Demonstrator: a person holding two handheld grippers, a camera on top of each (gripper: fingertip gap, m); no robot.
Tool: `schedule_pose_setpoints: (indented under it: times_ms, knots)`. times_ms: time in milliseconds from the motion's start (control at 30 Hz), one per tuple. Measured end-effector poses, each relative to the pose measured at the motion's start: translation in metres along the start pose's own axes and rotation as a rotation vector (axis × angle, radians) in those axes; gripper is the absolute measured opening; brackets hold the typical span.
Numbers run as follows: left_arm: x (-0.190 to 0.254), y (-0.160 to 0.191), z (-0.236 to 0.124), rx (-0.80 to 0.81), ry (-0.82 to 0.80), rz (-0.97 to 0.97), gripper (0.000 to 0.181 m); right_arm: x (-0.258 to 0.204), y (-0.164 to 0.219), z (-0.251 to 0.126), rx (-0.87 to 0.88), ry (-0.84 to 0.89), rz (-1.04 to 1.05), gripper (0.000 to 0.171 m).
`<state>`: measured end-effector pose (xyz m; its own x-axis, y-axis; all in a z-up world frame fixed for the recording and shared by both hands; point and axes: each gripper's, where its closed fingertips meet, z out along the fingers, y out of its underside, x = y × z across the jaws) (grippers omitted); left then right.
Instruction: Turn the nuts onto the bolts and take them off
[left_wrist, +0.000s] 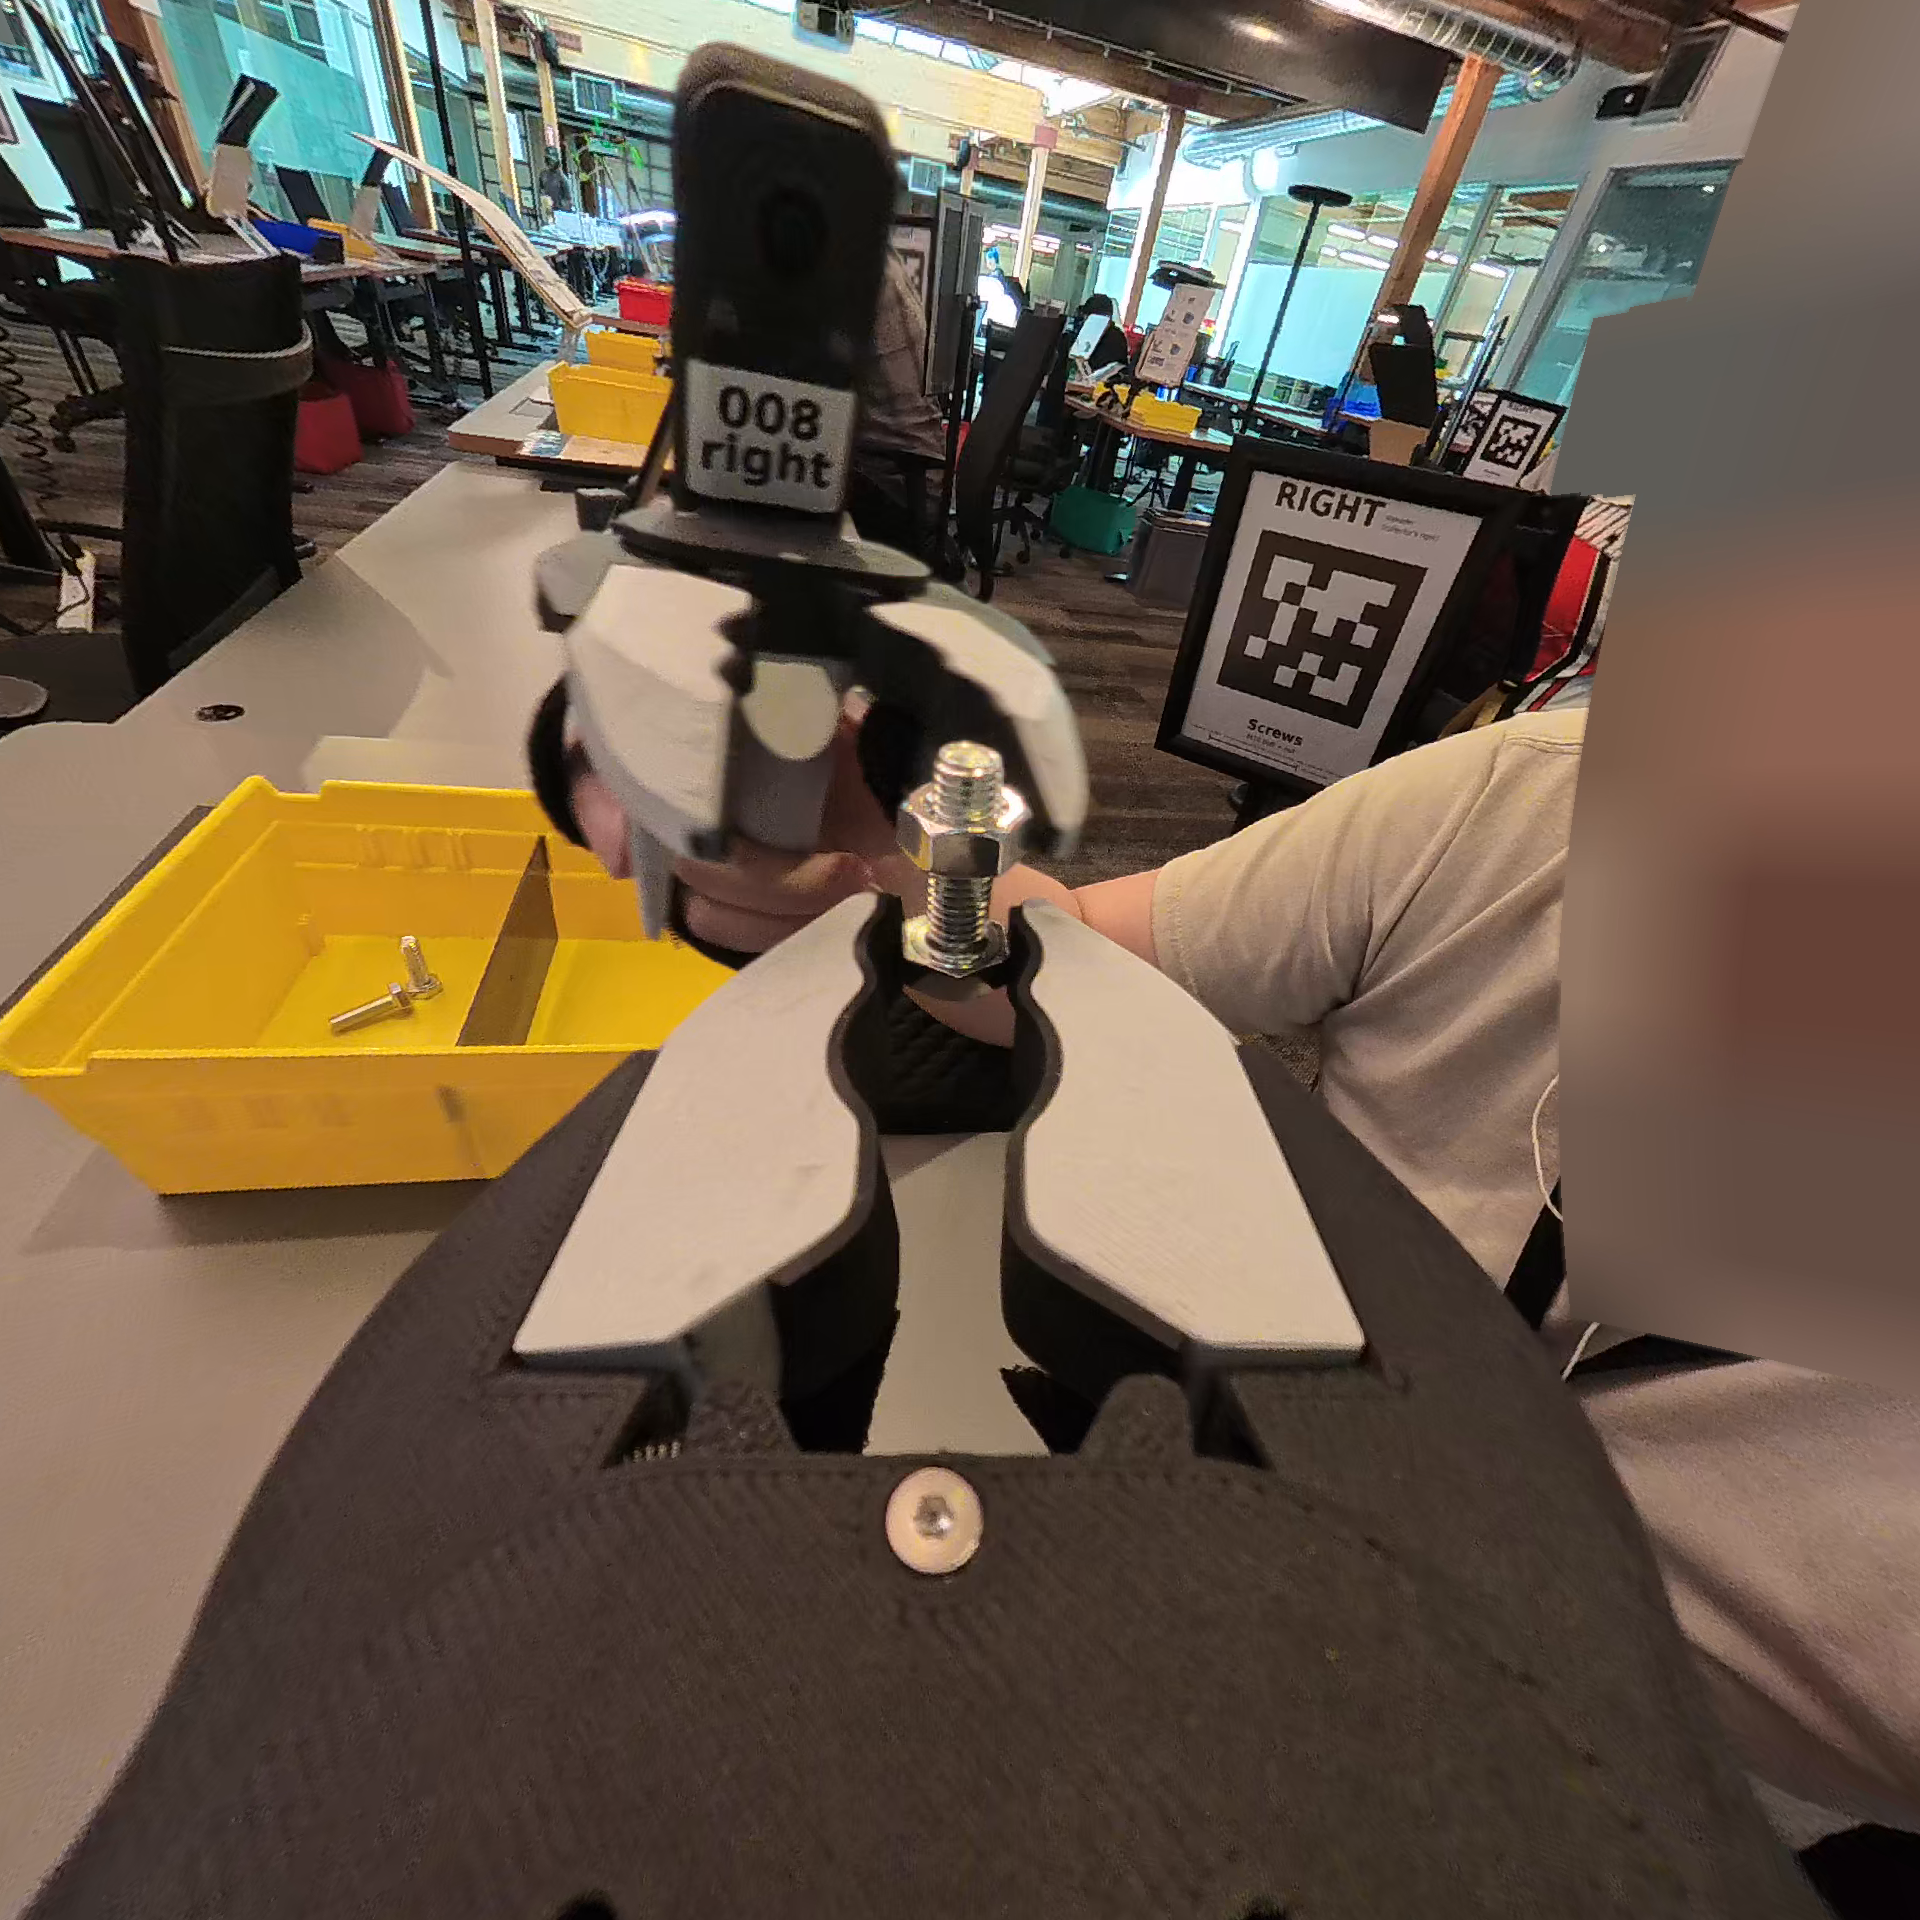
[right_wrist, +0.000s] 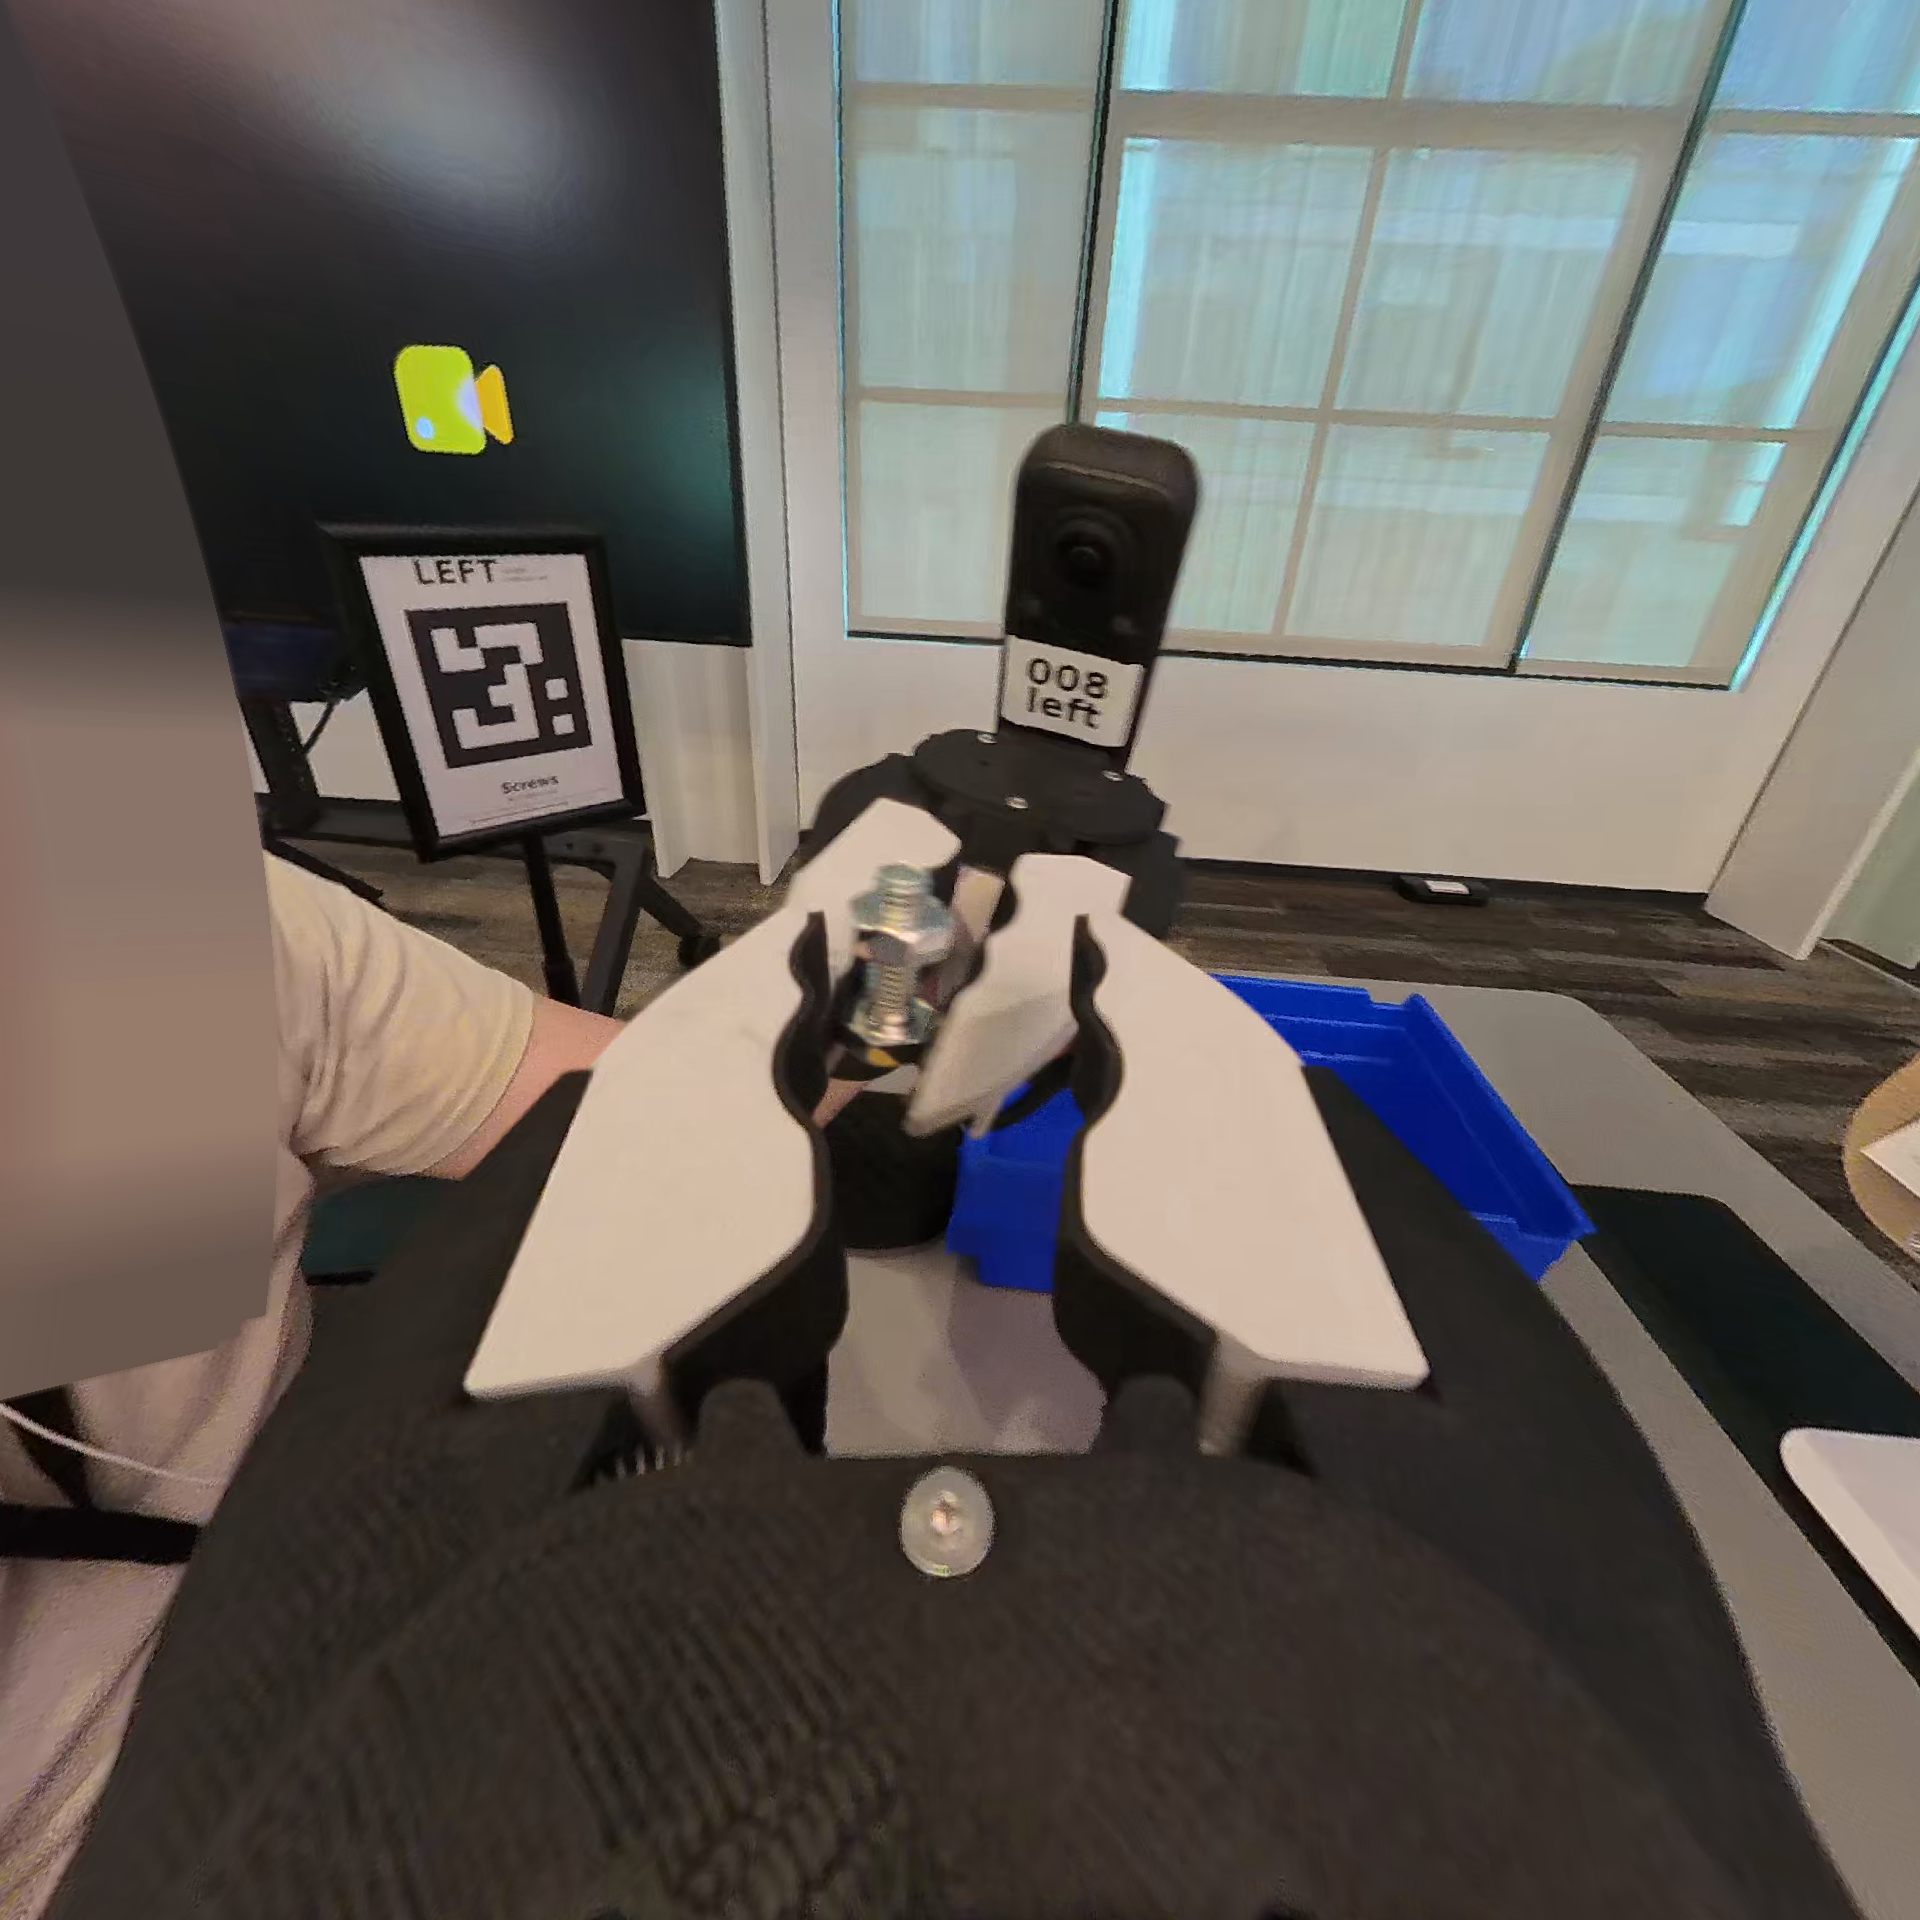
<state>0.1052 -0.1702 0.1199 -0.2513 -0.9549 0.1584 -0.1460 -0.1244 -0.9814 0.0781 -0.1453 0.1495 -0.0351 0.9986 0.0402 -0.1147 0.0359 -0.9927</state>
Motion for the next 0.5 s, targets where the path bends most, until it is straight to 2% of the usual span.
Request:
schedule_pose_setpoints:
  times_ms: [133, 300, 400, 433, 500]
  knots:
    - [0.004, -0.002, -0.001, 0.002, -0.002, 0.010, 0.019, 0.015, -0.005, -0.018, 0.054, -0.013, 0.086, 0.048]
    - [0.003, 0.003, 0.004, -0.030, -0.010, 0.017, 0.019, -0.016, -0.005, 0.006, 0.032, -0.065, 0.015, 0.057]
    - [0.007, 0.002, 0.005, -0.028, 0.009, 0.018, 0.018, -0.001, 0.001, 0.004, 0.021, -0.017, 0.014, 0.058]
    - [0.007, 0.001, 0.004, -0.024, -0.004, 0.019, 0.018, 0.006, -0.001, -0.003, 0.047, -0.013, 0.039, 0.065]
    - [0.009, -0.002, 0.001, -0.013, 0.004, 0.018, 0.018, 0.017, -0.007, -0.014, 0.094, -0.003, 0.092, 0.066]
